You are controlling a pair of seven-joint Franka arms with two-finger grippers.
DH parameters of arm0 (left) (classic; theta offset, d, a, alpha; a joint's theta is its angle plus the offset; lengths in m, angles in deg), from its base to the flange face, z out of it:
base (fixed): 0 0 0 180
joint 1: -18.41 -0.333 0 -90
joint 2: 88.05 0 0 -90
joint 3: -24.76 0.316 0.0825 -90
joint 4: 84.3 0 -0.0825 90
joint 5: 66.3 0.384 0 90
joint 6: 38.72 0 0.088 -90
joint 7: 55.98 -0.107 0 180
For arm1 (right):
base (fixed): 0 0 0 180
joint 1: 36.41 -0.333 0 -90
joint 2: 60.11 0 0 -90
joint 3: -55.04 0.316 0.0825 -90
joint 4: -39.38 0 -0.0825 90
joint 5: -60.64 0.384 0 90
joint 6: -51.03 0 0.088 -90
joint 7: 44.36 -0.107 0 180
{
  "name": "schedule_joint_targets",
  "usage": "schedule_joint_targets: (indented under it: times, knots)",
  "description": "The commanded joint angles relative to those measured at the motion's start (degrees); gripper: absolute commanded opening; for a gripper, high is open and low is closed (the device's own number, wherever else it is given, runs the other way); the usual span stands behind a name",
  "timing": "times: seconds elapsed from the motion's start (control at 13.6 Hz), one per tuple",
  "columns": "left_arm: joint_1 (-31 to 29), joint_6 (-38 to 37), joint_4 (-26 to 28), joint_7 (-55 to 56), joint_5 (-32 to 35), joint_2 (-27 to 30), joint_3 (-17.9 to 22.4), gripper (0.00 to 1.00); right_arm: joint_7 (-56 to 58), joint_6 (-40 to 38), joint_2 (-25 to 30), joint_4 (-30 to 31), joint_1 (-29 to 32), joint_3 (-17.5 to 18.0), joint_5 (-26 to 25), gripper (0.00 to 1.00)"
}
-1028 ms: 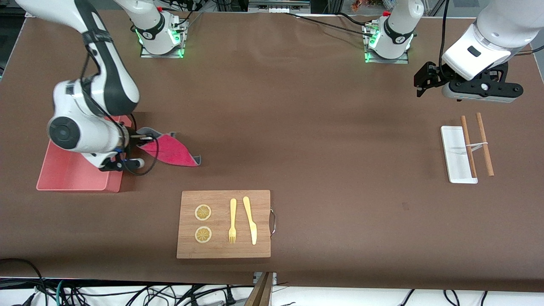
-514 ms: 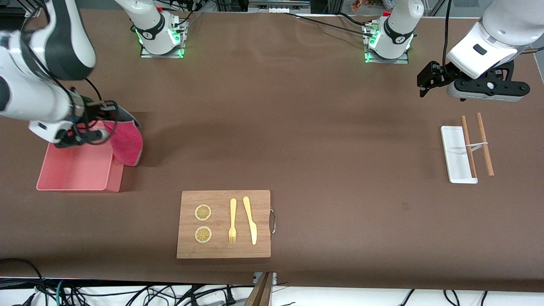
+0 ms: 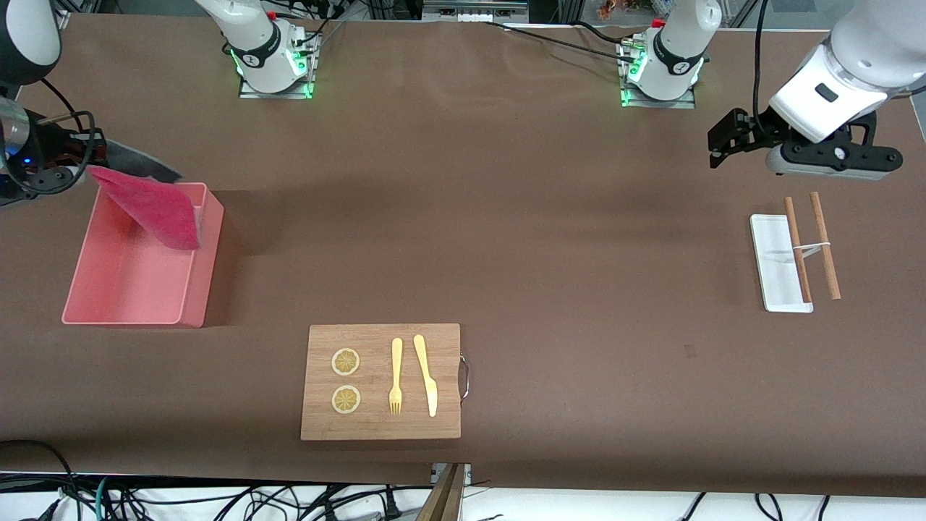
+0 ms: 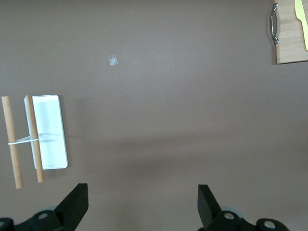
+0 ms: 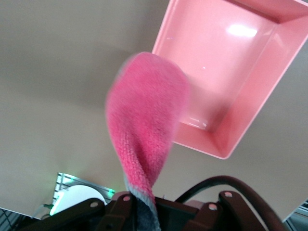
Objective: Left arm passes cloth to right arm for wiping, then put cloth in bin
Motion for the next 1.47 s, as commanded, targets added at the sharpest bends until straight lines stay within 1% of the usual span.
schedule_joint_targets:
  times: [0.0,0.15,0.22,0.29,0.51,0.66,0.81,1.03,1.1,1.4]
  knots:
    - [-0.2,1.4,-1.8,0.5,-1.2,-2.1,-0.4,1.00,1.3,2.3,-0.4,1.0,0.2,0.5,-2.3,0.00]
    - [0.1,1.8,-1.9,0.6,-1.2,-2.1,-0.7,1.00,1.2,3.6,-1.7,1.1,0.3,-0.2,-3.5,0.00]
    - [0.1,1.8,-1.9,0.6,-1.2,-2.1,-0.7,1.00,1.1,4.5,-2.2,1.2,0.3,-0.3,-3.9,0.31]
    - [-0.1,1.8,-1.9,0.6,-1.3,-2.0,-0.7,1.00,1.2,5.4,-2.5,1.2,0.6,-0.4,-3.9,0.99]
    - [-0.3,3.0,-1.8,0.8,-3.7,-2.3,-0.6,1.00,0.5,6.0,-2.4,1.0,1.0,-0.9,-2.9,1.00]
    - [-0.2,4.5,-1.8,0.7,-3.7,-2.9,-0.5,1.00,0.3,7.6,-2.1,0.7,1.0,-1.0,-1.5,1.00]
    - [-0.3,4.8,-1.8,0.5,-3.9,-3.0,-0.4,1.00,0.1,7.7,-1.8,0.0,1.0,-1.0,-1.3,1.00]
    - [-0.3,4.8,-1.8,0.5,-3.9,-3.0,-0.2,1.00,-3.1,7.2,0.3,-1.0,0.9,-0.7,1.7,1.00]
    - [-0.5,4.9,-1.8,0.6,-4.1,-3.1,-0.2,1.00,-5.4,6.5,1.2,-1.8,0.9,-0.2,3.2,1.00]
    - [-0.3,5.0,-1.8,0.7,-4.1,-3.7,-0.4,1.00,-16.8,0.9,4.9,-4.3,0.9,3.6,6.4,1.00]
